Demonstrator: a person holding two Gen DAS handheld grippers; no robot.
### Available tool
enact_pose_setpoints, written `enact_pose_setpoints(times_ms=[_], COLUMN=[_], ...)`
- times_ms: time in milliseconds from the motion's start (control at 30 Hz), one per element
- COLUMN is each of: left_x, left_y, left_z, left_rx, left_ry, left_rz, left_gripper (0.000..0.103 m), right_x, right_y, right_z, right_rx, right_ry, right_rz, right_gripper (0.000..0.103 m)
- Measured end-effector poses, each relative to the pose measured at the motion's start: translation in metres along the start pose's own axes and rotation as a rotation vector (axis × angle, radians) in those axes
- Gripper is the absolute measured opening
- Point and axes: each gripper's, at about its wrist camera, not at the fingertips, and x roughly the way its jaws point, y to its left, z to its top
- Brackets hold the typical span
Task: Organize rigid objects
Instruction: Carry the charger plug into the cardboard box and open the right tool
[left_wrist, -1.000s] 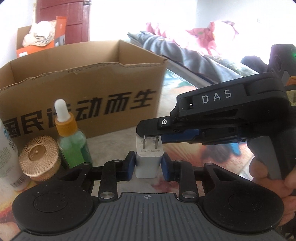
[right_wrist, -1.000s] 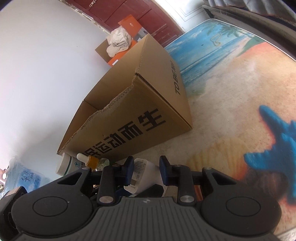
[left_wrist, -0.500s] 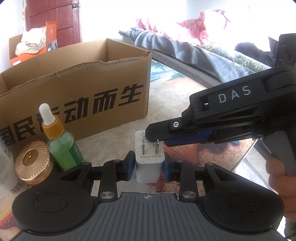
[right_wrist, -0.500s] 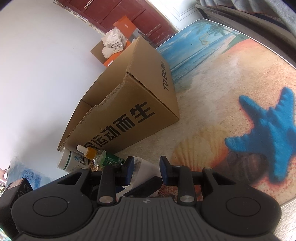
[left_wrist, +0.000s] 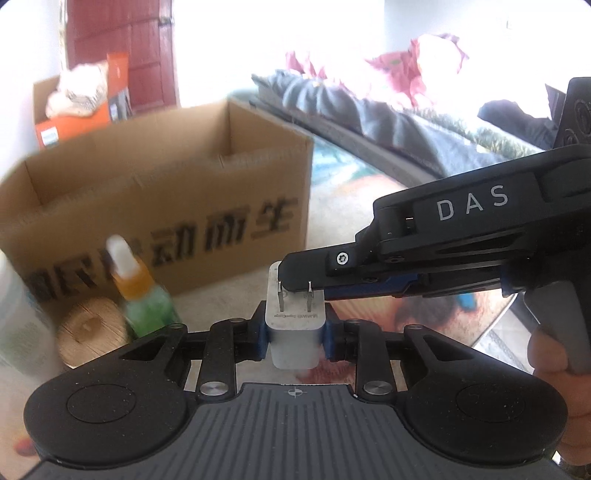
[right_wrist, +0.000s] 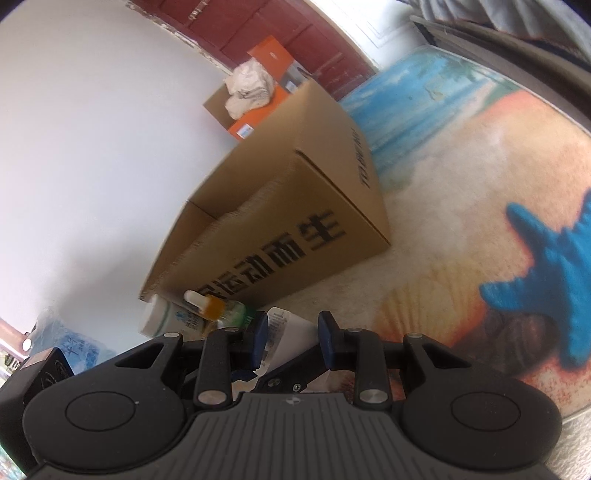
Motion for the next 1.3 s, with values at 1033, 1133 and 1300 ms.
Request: enact_pose_setpoints(times_ms=[1033, 1133, 1300], left_x=[0.099, 0.11, 0.117], left_y=[0.158, 0.166, 0.175], left_z=[0.124, 0.121, 0.119], left_rx=[-0.195, -0.213, -0.226], left_ry=[0.45, 0.503, 0.525], left_rz=[-0.029, -0.013, 0.013], left_gripper=[0.026, 0.026, 0.026], right_x=[0.21, 0.227, 0.239], right_y=[0.049, 0.047, 0.048], right_z=[0.164, 0.161, 0.156], right_rx=[-0.063, -0.051, -0.062], right_ry=[0.446, 0.485, 0.503], right_rz=[-0.05, -0.058, -0.063], right_gripper=[0.032, 0.032, 0.033])
